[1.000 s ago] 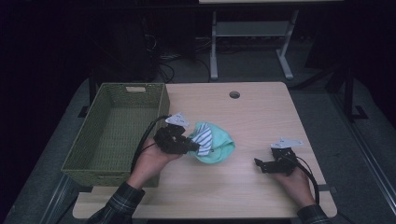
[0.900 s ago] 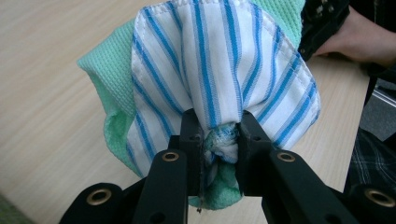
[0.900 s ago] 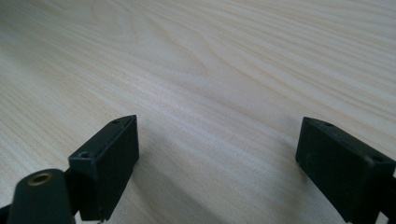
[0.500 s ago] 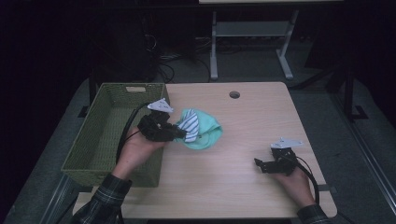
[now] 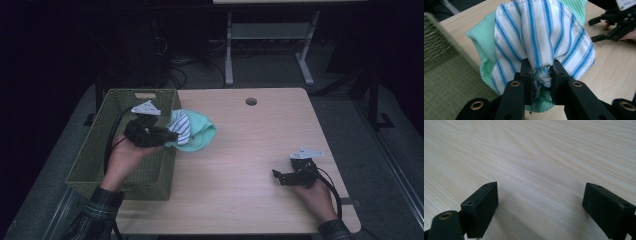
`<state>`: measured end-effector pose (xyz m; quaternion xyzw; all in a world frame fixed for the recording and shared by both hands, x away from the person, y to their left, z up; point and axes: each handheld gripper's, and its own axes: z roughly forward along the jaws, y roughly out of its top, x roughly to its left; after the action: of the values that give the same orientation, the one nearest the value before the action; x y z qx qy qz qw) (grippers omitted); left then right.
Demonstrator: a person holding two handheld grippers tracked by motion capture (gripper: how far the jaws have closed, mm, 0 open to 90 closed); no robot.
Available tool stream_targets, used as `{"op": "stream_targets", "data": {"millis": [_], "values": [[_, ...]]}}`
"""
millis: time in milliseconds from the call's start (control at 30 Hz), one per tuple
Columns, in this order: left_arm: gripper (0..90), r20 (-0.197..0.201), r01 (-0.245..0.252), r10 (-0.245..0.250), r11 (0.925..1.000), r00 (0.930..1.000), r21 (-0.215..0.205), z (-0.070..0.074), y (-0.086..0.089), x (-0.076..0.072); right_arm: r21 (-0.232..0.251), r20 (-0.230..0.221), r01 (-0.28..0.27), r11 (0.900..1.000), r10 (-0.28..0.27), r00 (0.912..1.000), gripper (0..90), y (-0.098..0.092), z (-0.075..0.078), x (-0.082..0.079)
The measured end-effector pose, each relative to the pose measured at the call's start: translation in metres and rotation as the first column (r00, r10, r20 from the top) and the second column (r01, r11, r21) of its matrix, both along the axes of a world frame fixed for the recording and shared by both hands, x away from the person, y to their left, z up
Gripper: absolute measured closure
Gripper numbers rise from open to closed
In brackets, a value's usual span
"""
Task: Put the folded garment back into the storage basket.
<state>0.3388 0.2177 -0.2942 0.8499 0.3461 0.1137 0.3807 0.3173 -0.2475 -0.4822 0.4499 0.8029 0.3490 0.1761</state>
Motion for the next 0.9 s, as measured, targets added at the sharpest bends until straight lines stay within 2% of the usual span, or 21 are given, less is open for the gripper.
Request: {"op": "stream_targets", "data": {"millis": [167,267,333,467,600,633,900], "values": [[74.9,0.006,-0.057,0.056,0.9984,0.9984,0.003,0.000,0.022,-0.001,-0.001,-0.001,0.007,1.000,-0.007,1.0000,10.9,0.000,0.000,0.001],[74.9,0.014,-0.090,0.090,0.9959,0.9958,0.009,0.000,0.034,-0.001,-0.008,-0.011,0.002,1.000,-0.002,0.9999,5.5,0.001,-0.001,0.001],[74.9,0.016,-0.113,0.113,0.9935,0.9935,0.015,-0.001,0.042,-0.001,-0.015,-0.018,0.011,1.000,-0.011,0.9998,2.4,0.001,-0.001,0.002],[74.9,0.015,-0.154,0.153,0.9876,0.9881,0.034,-0.003,0.056,-0.001,-0.015,-0.021,0.014,1.000,-0.015,0.9997,1.6,0.001,-0.001,0.002],[74.9,0.014,-0.201,0.201,0.9790,0.9795,0.031,-0.007,0.068,-0.001,-0.015,-0.022,0.014,1.000,-0.014,0.9997,1.6,0.001,-0.001,0.002],[74.9,0.013,-0.206,0.205,0.9777,0.9786,0.042,-0.008,0.071,0.000,-0.014,-0.023,0.017,1.000,-0.017,0.9996,1.6,0.001,-0.001,0.002],[74.9,0.009,-0.290,0.290,0.9540,0.9569,0.076,-0.021,0.092,0.004,-0.016,-0.021,0.014,1.000,-0.014,0.9997,1.6,0.001,-0.001,0.002]]}}
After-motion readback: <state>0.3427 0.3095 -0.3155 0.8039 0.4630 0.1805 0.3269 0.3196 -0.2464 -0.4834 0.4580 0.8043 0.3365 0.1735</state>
